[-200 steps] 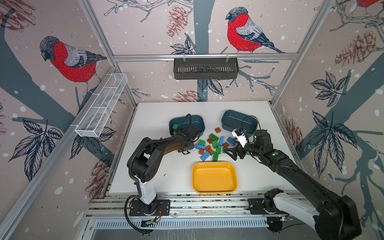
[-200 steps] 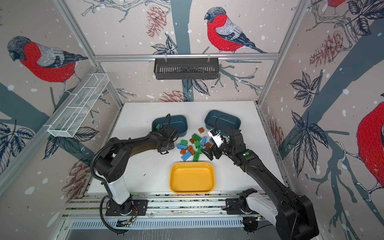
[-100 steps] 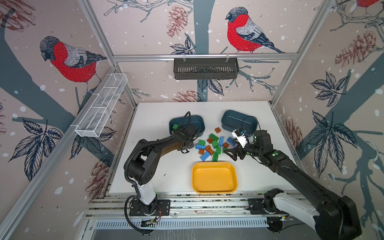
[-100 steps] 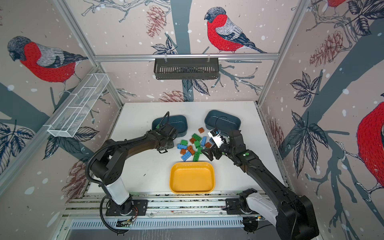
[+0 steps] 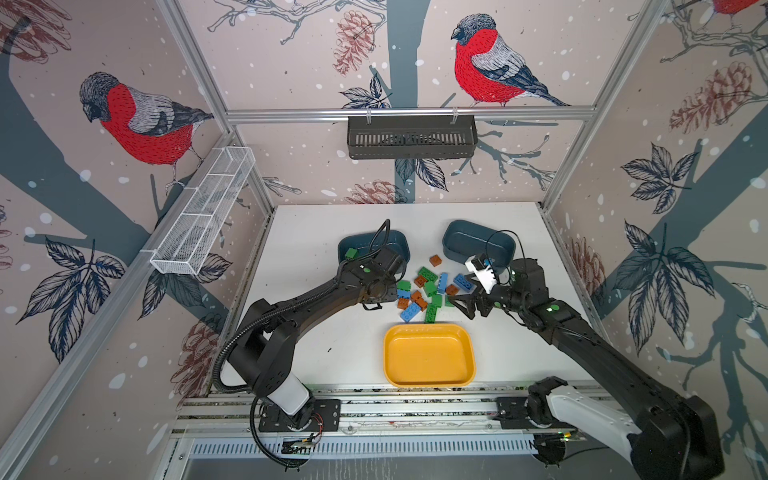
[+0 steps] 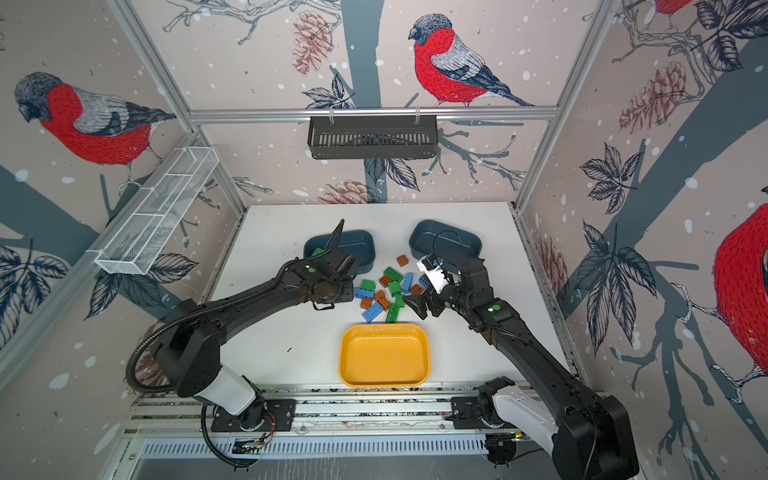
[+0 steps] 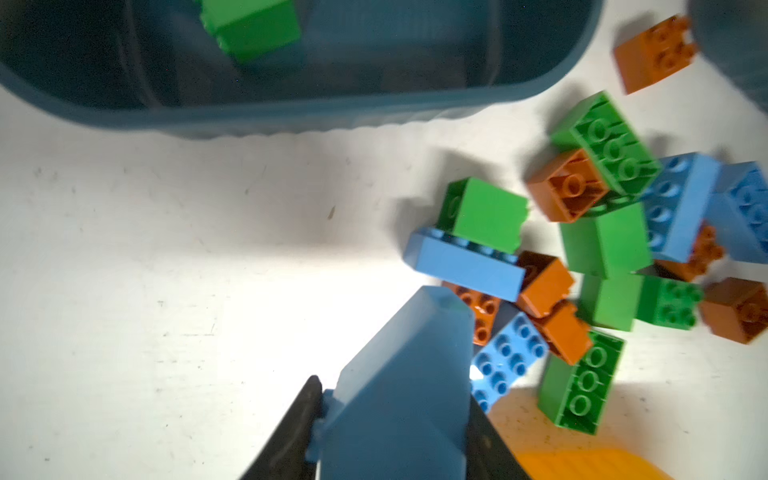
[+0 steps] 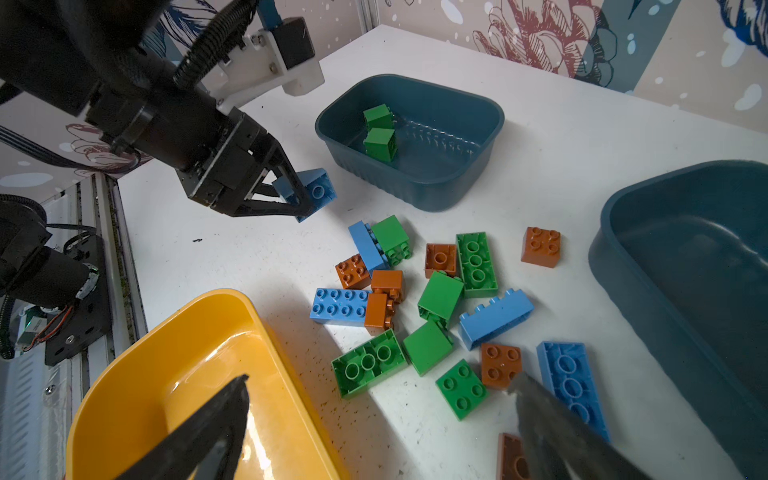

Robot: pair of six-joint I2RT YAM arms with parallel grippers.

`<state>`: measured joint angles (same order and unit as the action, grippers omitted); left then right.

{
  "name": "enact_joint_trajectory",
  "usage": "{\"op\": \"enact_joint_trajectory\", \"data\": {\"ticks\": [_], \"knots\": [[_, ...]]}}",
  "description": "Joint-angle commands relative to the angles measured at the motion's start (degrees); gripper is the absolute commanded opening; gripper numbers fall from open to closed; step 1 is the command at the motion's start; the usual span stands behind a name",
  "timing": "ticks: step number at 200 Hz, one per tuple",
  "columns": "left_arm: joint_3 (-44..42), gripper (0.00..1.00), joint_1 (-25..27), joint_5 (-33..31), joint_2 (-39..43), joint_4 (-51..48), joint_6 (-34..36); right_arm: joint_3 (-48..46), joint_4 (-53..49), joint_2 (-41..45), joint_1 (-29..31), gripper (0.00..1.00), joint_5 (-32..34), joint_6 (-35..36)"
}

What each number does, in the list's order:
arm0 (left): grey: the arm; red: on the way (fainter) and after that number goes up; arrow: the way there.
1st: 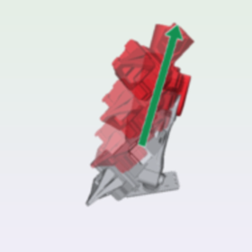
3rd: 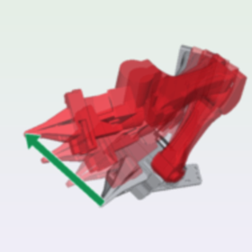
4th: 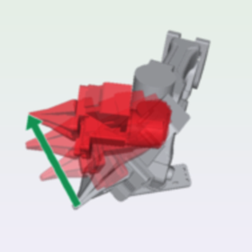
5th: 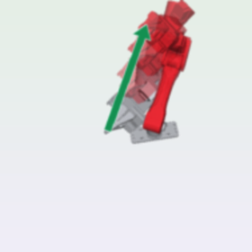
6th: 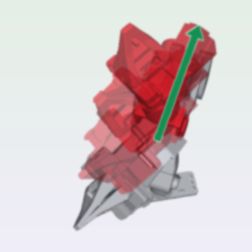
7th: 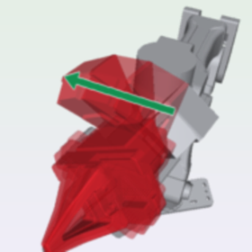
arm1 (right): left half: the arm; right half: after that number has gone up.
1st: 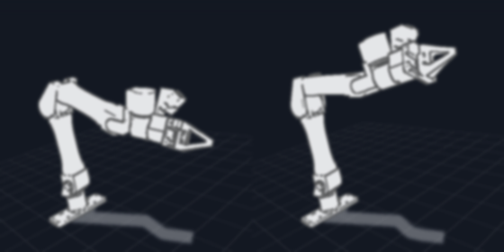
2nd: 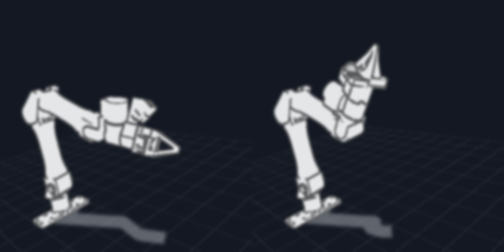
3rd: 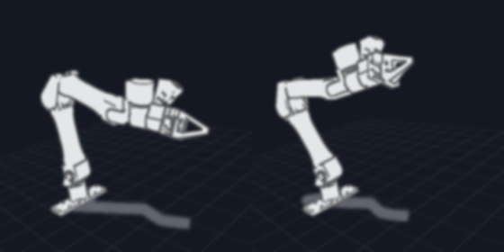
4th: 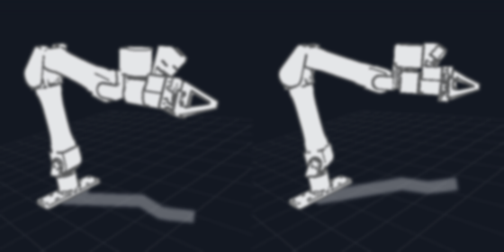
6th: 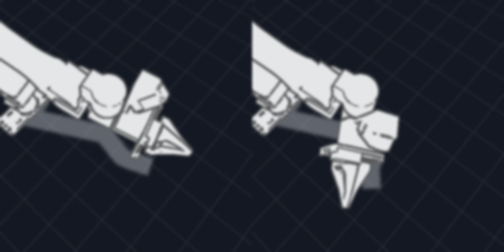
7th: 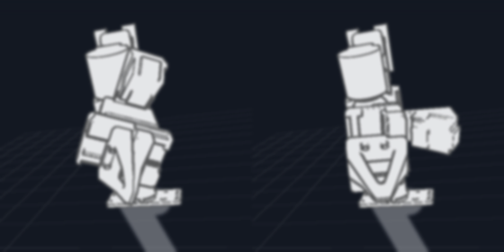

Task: Sort the legos into containers by color
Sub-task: 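Carry the blue sloped brick with the left gripper into the other teal bin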

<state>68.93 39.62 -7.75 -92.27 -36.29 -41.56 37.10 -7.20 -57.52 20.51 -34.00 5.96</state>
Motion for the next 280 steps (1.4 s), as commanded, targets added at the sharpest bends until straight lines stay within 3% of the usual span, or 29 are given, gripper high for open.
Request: {"op": "enact_joint_trajectory", "data": {"ticks": [1, 66, 101, 172, 216, 234, 260, 280], "knots": [[7.1, 0.41, 0.1, 1.3, -3.2, -0.8, 3.7, 0.8, 1.3, 0.6, -1.1, 1.00, -0.3, -0.6], [38.0, 0.40, -0.1, 6.7, -25.3, 0.5, 14.2, 0.8, 2.4, 1.5, -8.7, 0.99, 2.0, -5.5], [50.8, 0.40, -0.1, 13.5, -35.7, 4.5, 16.6, 0.6, 3.1, 3.0, -12.5, 0.99, 5.6, -7.9], [56.1, 0.38, 0.8, 20.3, -45.6, 19.9, 15.3, 0.9, 3.2, 4.4, -14.6, 0.99, 8.4, -8.5], [61.9, 0.39, 1.0, 18.9, -51.0, 18.2, 16.7, 1.0, 3.1, 4.6, -14.8, 0.99, 8.6, -8.5], [62.0, 0.44, 1.0, 17.1, -51.3, 19.3, 17.9, 1.1, 2.9, 4.7, -14.8, 1.00, 8.6, -8.6], [62.1, 0.63, 1.1, 15.1, -50.9, 20.2, 18.8, 1.1, 2.7, 4.8, -14.8, 0.99, 8.6, -8.6], [62.4, 0.71, 1.1, 14.7, -50.3, 19.6, 19.9, 1.2, 2.4, 5.2, -14.8, 0.99, 8.5, -8.4]]}}
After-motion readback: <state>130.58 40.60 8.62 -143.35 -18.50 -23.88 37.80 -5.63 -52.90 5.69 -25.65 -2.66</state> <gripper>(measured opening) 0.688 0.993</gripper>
